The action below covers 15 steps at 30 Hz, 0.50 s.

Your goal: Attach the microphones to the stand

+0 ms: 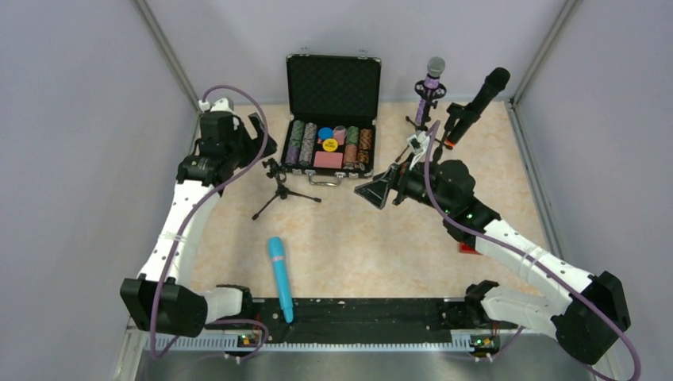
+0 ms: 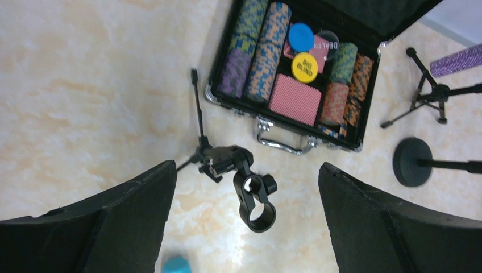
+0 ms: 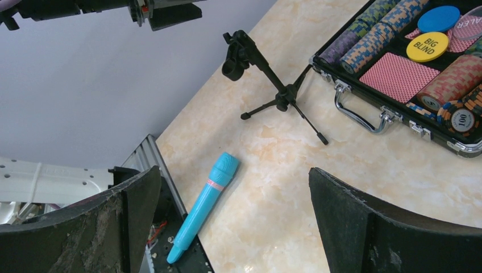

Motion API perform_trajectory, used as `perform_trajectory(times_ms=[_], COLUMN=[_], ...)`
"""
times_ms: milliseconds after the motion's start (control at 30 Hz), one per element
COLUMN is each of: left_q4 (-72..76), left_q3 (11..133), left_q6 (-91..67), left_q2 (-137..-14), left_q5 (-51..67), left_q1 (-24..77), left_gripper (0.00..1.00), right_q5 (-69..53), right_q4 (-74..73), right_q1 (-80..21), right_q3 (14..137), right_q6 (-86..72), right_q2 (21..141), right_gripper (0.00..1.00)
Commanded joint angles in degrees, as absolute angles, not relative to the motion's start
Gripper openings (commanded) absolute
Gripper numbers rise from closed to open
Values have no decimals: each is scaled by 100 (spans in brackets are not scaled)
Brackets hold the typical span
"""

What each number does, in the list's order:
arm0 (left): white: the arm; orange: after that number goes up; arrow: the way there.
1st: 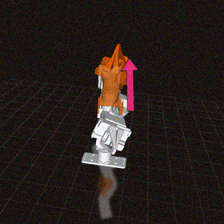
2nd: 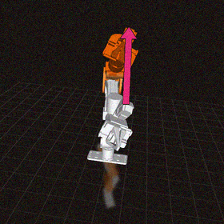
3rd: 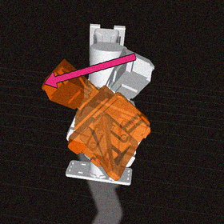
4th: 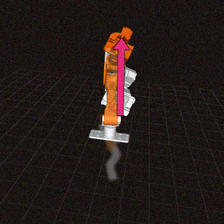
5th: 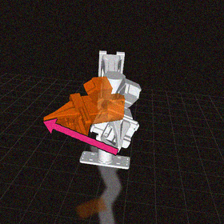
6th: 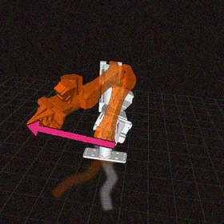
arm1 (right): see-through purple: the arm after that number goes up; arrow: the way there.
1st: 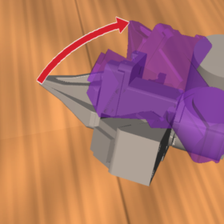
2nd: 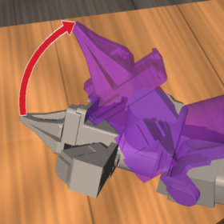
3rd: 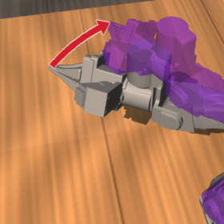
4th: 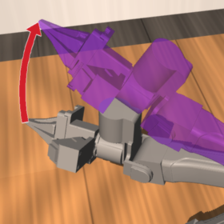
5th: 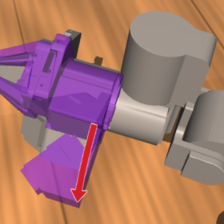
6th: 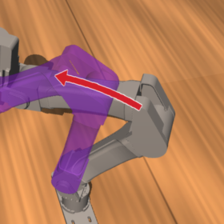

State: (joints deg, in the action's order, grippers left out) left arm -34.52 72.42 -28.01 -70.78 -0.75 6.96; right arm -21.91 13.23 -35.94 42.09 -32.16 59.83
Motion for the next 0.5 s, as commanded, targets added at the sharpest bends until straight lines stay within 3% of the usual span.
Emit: perform_trajectory(times_ms=[0,200,467], left_q4=[-3613,-3303,-3322], left_q3=[7108,7086,7199], left_q6=[-3217,-3346,-3335], left_q2=[-7351,-7819,-8343], left_q5=[1208,1985,1828], left_q1=[402,352,352], left_gripper=[99,99,94], right_q5=[-2184,-2163,-2145], right_q4=[1388,1366,1371], right_q1=[-3553,-3550,-3553], right_q3=[4184,4149,4097], right_q6=[-3276,-3289,-3323], right_q2=[6051,6044,6047], right_gripper=[99,99,99])
